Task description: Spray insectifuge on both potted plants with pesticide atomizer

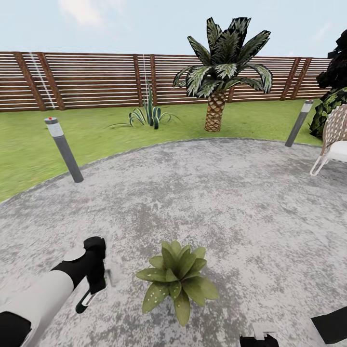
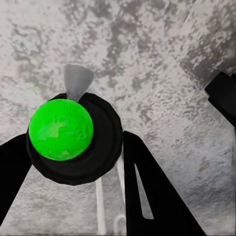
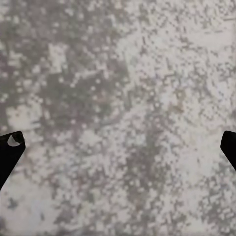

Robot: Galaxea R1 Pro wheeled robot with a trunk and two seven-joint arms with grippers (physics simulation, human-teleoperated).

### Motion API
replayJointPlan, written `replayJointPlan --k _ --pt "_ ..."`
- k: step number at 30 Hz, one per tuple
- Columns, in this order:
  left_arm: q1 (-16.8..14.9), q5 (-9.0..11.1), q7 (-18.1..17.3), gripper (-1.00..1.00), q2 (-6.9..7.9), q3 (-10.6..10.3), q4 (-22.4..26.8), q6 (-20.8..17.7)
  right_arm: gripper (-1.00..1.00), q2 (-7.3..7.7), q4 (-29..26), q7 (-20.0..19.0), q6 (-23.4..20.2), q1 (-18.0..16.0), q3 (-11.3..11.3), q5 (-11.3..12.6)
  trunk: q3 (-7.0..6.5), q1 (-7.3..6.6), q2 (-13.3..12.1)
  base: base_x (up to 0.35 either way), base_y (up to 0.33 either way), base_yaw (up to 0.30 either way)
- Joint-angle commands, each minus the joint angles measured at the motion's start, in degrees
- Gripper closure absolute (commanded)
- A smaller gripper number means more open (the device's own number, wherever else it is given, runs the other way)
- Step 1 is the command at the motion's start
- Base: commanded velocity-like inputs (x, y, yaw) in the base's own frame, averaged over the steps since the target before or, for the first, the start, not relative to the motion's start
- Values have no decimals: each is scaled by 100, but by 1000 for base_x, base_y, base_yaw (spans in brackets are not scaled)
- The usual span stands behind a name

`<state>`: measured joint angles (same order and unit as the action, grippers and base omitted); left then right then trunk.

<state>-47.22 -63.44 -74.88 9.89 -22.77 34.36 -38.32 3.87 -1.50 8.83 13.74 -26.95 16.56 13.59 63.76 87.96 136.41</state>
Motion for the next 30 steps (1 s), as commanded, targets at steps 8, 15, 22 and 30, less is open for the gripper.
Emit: replayJointPlan --k 8,15,22,30 --pt "355 57 -21 100 222 20 59 -3 -100 0 1 13 14 0 49 56 5 -1 2 0 0 -96" --pt "315 60 -29 100 175 512 130 4 -100 0 1 13 14 -2 49 56 5 -1 2 2 2 -42" --pt "265 60 -44 100 95 542 138 6 -100 0 1 13 14 -2 49 56 5 -1 2 134 116 0" --pt "-363 41 -798 100 -240 509 773 20 -100 0 1 13 14 -3 49 56 5 -1 2 7 6 -30"
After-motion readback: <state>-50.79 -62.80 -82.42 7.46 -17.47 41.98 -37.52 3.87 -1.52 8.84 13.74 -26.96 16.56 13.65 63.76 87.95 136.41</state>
